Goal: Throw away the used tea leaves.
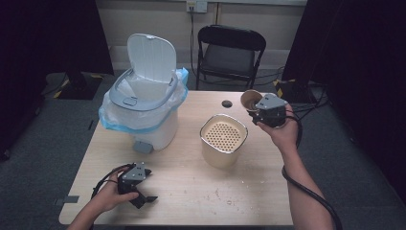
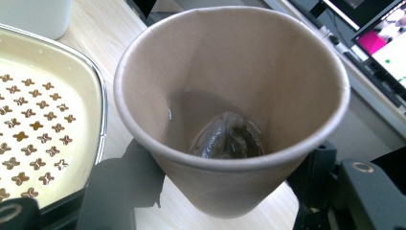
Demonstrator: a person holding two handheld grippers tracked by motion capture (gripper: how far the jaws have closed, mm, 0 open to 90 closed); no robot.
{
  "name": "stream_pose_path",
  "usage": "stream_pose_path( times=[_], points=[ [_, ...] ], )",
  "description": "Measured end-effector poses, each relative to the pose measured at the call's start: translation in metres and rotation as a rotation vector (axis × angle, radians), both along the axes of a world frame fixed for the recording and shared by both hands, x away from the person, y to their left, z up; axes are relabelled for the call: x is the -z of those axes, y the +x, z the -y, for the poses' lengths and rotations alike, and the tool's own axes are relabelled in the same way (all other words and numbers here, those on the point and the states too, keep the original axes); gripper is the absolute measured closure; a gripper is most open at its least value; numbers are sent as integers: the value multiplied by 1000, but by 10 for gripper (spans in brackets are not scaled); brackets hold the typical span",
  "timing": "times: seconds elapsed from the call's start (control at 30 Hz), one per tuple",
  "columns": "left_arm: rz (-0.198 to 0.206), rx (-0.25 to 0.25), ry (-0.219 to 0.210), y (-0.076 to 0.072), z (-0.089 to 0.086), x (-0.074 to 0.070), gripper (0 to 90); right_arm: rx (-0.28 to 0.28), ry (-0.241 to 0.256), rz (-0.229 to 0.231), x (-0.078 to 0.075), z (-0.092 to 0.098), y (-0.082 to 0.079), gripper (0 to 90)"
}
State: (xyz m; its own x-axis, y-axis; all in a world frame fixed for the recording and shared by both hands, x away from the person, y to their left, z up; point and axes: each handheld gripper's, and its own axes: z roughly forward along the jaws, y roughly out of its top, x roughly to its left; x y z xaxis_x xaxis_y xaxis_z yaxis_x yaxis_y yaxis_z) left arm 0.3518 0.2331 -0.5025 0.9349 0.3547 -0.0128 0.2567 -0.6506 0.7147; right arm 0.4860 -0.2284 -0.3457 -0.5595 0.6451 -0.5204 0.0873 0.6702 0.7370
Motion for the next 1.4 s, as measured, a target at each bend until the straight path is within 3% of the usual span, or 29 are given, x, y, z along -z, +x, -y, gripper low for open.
stream_pose_path(
  times=[0.17,0.2,0.5,0.67,0.83,1.03,1.23,1.4],
  points=[
    [0,0,0,0,0,0,0,-2,-53,36,-3,-3,-3,403],
    [-1,1,-6,0,0,0,0,-10,-81,52,-5,-6,-5,404],
    [0,2,-3,0,0,0,0,-38,-118,90,-11,-13,-10,406],
    [1,0,1,0,0,0,0,-57,-198,128,-14,-19,-12,407],
    [1,0,-1,0,0,0,0,-58,-223,148,-16,-21,-14,407],
    [5,2,4,0,0,0,0,-51,-360,194,-16,-26,-16,410],
    [4,7,2,1,0,0,0,-58,-380,208,-17,-28,-18,412],
    [4,8,2,1,0,0,0,-65,-473,240,-18,-32,-20,414]
  ],
)
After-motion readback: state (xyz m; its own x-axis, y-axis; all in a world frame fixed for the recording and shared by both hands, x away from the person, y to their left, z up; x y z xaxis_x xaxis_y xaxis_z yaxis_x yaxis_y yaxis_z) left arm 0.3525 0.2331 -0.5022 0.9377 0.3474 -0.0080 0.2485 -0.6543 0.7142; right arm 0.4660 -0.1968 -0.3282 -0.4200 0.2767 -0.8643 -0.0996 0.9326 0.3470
